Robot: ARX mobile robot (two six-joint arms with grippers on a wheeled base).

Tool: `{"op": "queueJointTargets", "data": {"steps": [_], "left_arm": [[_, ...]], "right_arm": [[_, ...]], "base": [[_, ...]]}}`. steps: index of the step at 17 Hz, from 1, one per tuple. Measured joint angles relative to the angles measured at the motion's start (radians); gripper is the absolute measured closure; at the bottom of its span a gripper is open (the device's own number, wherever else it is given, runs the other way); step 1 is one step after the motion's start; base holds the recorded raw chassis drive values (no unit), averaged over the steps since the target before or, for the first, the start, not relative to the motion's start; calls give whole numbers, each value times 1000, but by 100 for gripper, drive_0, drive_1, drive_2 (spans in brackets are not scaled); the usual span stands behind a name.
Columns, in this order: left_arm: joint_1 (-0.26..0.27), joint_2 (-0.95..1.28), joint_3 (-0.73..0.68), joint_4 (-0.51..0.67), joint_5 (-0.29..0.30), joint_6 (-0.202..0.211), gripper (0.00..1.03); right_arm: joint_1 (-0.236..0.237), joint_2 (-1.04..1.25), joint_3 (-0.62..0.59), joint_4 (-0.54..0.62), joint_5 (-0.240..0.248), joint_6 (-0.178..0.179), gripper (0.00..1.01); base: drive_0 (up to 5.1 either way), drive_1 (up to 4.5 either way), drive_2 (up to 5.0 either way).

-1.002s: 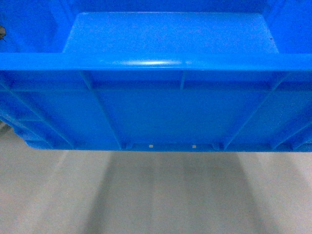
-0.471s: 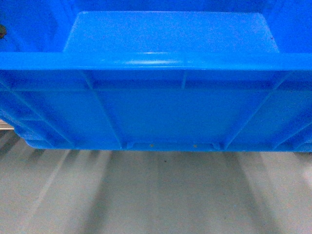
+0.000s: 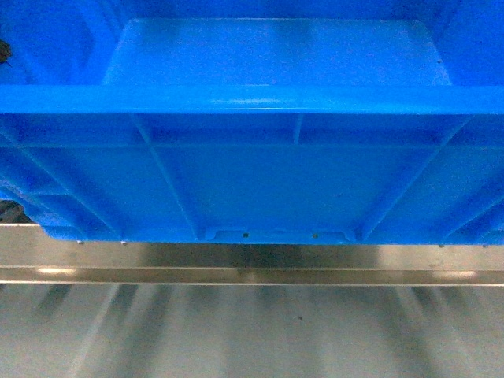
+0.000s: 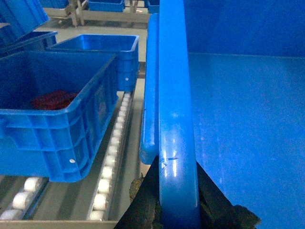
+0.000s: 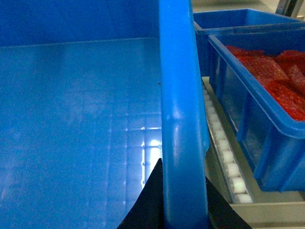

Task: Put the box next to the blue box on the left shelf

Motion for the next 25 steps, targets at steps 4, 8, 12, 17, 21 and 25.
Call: {"op": "queueJointTargets", "data": {"steps": [4,8,12,17,21,25], "left_arm": [[0,0,0,-2,-2,0,94],[0,0,0,-1,-1,0,94],[0,0,0,0,-1,0,94],[0,4,0,0,0,0,94],[0,4,0,0,0,0,94],[0,4,0,0,0,0,94]], "right_arm": [[1,0,0,-3,0,1,93],[1,0,0,0,0,0,93],[1,0,0,-1,0,0,93],[1,2,0,-1,0,0,93],[1,1,0,-2,0,0,93],[1,1,0,-2,0,0,93]], "base": [[23,409,-364],[23,409,-364],[-17,384,-419],[-17,384,-419],[-17,384,-419],[-17,384,-419]]}}
